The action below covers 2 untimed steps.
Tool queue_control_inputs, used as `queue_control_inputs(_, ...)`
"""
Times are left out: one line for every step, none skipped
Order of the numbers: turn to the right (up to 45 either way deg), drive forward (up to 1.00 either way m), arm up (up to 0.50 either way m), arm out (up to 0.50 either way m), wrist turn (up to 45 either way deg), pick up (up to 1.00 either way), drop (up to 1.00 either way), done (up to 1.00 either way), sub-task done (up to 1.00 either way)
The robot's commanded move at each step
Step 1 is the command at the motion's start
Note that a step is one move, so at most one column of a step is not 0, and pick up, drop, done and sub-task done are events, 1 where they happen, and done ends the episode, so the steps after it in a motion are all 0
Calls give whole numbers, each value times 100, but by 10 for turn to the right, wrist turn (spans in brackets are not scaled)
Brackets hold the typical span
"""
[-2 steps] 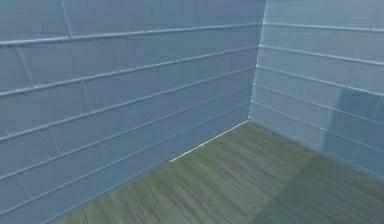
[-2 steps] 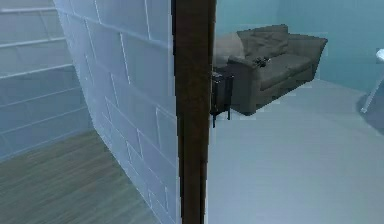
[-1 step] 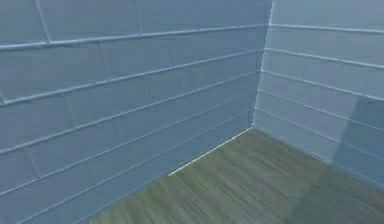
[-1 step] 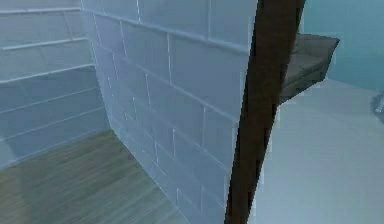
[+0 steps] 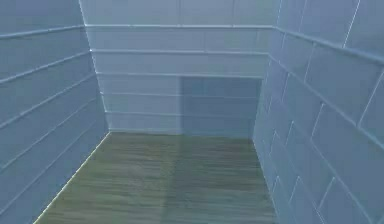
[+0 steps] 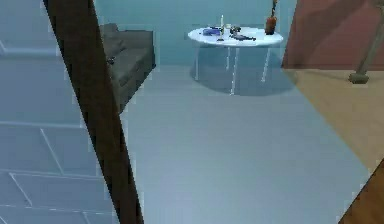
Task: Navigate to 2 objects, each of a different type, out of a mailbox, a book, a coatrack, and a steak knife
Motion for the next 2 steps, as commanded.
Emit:
queue_control_inputs(450, 0, 0, 0, 0, 0, 0, 0, 0)
queue_control_inputs(450, 0, 0, 0, 0, 0, 0, 0, 0)
